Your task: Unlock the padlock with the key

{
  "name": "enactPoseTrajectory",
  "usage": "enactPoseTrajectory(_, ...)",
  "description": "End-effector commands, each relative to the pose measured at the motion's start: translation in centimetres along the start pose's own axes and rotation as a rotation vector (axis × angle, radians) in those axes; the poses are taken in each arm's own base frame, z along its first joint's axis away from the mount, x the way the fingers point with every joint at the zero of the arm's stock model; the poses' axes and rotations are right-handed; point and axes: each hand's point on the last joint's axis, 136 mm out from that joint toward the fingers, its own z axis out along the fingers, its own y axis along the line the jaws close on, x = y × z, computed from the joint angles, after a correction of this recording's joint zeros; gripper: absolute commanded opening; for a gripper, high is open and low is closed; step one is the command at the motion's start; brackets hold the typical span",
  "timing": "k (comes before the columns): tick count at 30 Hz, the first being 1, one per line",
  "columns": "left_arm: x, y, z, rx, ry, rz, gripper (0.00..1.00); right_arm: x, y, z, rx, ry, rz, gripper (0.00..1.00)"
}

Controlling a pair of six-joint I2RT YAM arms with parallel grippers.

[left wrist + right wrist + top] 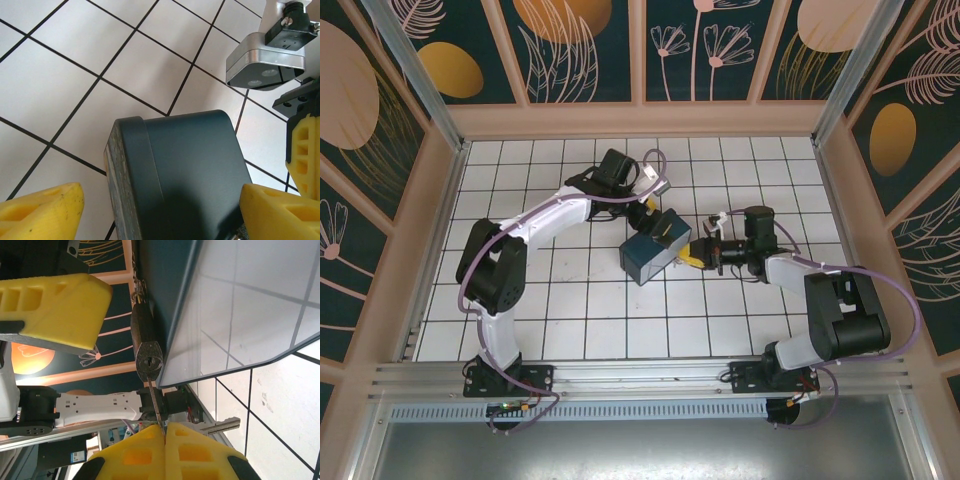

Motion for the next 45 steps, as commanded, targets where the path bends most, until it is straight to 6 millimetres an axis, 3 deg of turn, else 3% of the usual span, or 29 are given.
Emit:
enactPoseTrajectory(1,0.0,-0.2,-1.4,-0.03,-0.003,-0.012,0.81,0.0,1.0,0.4,-0.009,0.016,-0.038,0.0)
enactPoseTrajectory(10,-0.1,0.9,-2.3,-0.08,-0.005,-0.16,0.81,0.1,1.1,0.7,0.009,0.006,-0.044,0.0)
enactPoseTrajectory(18,0.9,-0.3,-3.3,-0.093,0.037,-0.261,0.82,-0.1,0.3,-0.8,0.019,-0.026,-0.042,0.0)
enactPoseTrajectory(22,0.9,-1.0,-3.3,-0.157,0.063,-0.208,0.93,-0.4,0.0,-1.0,0.018,-0.028,-0.043,0.0)
enactPoseTrajectory(45,5.6,-2.2,-2.1,-0.175,0.202,-0.109,0.89,-1.4,0.6,-1.2,0.024,-0.046,-0.06,0.0)
